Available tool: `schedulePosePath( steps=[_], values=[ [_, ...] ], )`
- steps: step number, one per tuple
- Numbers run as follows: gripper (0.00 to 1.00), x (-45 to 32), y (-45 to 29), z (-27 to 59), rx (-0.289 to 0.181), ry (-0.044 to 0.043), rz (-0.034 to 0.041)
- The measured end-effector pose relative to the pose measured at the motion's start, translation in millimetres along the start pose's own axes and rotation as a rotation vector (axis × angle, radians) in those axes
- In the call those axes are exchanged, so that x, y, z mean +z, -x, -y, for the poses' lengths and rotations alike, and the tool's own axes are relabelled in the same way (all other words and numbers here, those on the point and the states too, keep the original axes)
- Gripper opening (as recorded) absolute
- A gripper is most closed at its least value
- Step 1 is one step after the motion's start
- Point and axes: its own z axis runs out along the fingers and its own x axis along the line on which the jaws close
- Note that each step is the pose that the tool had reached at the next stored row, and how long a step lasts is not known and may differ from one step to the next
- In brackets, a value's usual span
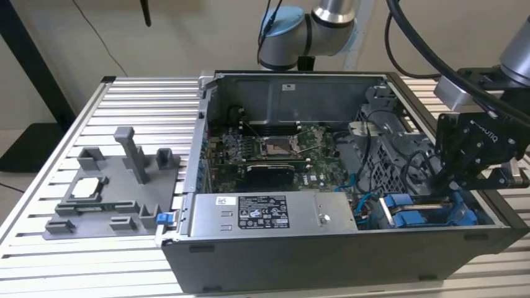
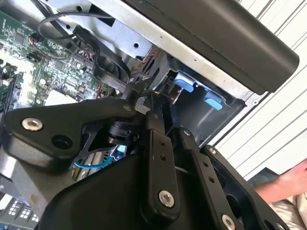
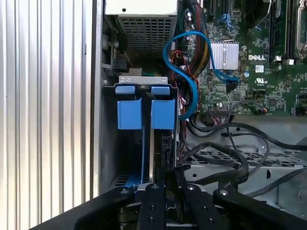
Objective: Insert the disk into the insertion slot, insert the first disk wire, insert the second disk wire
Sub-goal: 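Insert the first disk wire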
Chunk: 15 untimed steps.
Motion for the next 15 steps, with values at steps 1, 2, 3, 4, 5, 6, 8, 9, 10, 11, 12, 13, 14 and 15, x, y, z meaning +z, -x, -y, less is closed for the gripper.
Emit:
schedulePosePath(
  steps=[1,2,3,4,5,6,8,9,10,11,12,13,14,15],
  values=[
    [0.00,0.1,0.0,0.0,0.000,-0.0006,0.0001],
    [0.00,0.1,-0.1,0.0,0.000,-0.0007,-0.0002],
    [0.00,0.1,-0.4,0.0,0.000,-0.0008,-0.0003],
    [0.00,0.2,-0.7,0.0,0.000,-0.0008,-0.0002],
    [0.00,0.1,-0.9,0.0,0.000,-0.0008,-0.0003],
    [0.00,0.2,-1.2,0.0,0.000,-0.0008,-0.0001],
    [0.00,1.0,-1.1,-0.1,0.000,-0.0010,-0.0002],
    [0.00,1.6,-1.1,-0.1,0.000,-0.0013,-0.0001],
    [0.00,2.6,-1.1,-0.2,0.000,-0.0017,0.0001],
    [0.00,3.2,-1.1,-0.3,0.000,-0.0025,-0.0005],
    [0.00,4.1,-1.1,-0.4,0.000,-0.0030,-0.0002],
    [0.00,5.1,-1.1,-0.3,0.000,-0.0035,-0.0001],
    [0.00,6.2,-1.1,-0.3,0.000,-0.0042,-0.0003],
    [0.00,7.5,-1.1,-0.4,0.000,-0.0047,-0.0009]
  ],
)
